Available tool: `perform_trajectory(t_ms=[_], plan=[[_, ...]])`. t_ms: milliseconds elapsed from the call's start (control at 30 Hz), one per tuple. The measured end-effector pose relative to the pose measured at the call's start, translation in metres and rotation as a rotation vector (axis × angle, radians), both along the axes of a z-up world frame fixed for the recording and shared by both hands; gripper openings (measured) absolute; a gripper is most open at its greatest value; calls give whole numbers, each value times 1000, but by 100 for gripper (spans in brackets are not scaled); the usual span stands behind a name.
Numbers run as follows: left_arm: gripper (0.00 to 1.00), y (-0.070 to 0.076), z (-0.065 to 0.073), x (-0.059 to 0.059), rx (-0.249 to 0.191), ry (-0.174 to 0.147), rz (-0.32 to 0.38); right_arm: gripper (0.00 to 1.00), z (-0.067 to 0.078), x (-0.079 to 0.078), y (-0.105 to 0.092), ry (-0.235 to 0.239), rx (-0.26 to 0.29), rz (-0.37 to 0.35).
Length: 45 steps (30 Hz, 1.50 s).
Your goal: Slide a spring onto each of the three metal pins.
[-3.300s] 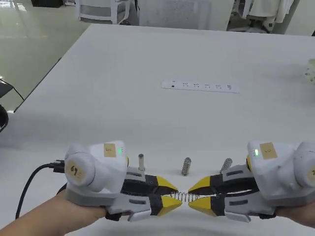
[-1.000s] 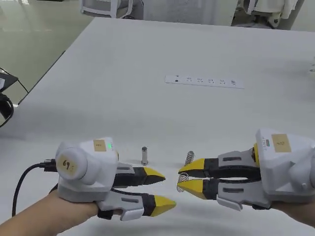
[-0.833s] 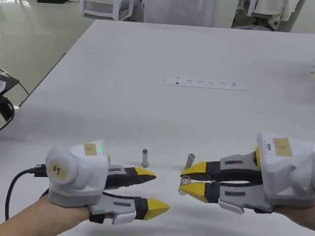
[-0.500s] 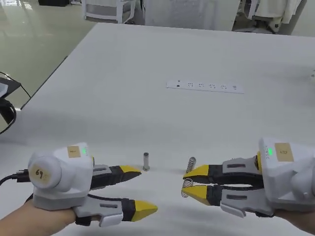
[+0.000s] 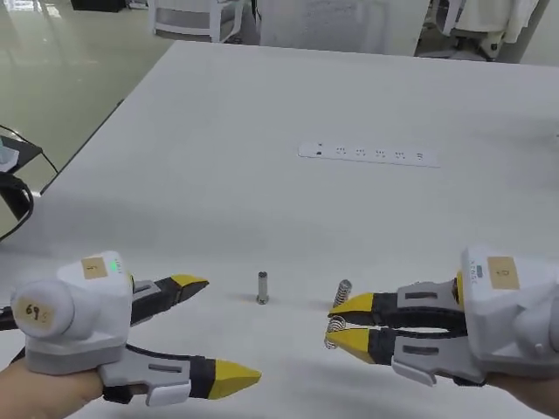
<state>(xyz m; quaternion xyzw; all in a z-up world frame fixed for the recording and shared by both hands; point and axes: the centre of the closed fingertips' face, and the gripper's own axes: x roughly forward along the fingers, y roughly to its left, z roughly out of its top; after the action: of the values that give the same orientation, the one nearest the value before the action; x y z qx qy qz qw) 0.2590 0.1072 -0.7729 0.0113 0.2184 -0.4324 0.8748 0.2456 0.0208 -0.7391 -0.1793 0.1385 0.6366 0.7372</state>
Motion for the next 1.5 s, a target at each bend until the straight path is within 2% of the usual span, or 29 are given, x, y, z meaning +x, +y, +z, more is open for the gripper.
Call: perform_trajectory(t_ms=[400, 533, 633, 1133, 1367, 1500], plan=[[96, 13, -1, -1, -8, 2, 49, 7, -6, 3, 12, 9, -1, 2], [98, 19, -2, 2, -3, -9, 78, 7, -9, 8, 17, 14, -7, -3], [98, 22, -3, 1, -8, -5, 85, 8, -7, 12, 21, 16, -1, -5], [98, 27, -7, -1, -13, 8, 104, 8, 1, 41, 51, -21, 1, -9], [98, 26, -9, -3, -12, 15, 104, 8, 0, 59, 58, 2, 15, -60], [98, 26, -9, -4, -13, 18, 105, 8, 5, 68, 63, 26, 49, -87]])
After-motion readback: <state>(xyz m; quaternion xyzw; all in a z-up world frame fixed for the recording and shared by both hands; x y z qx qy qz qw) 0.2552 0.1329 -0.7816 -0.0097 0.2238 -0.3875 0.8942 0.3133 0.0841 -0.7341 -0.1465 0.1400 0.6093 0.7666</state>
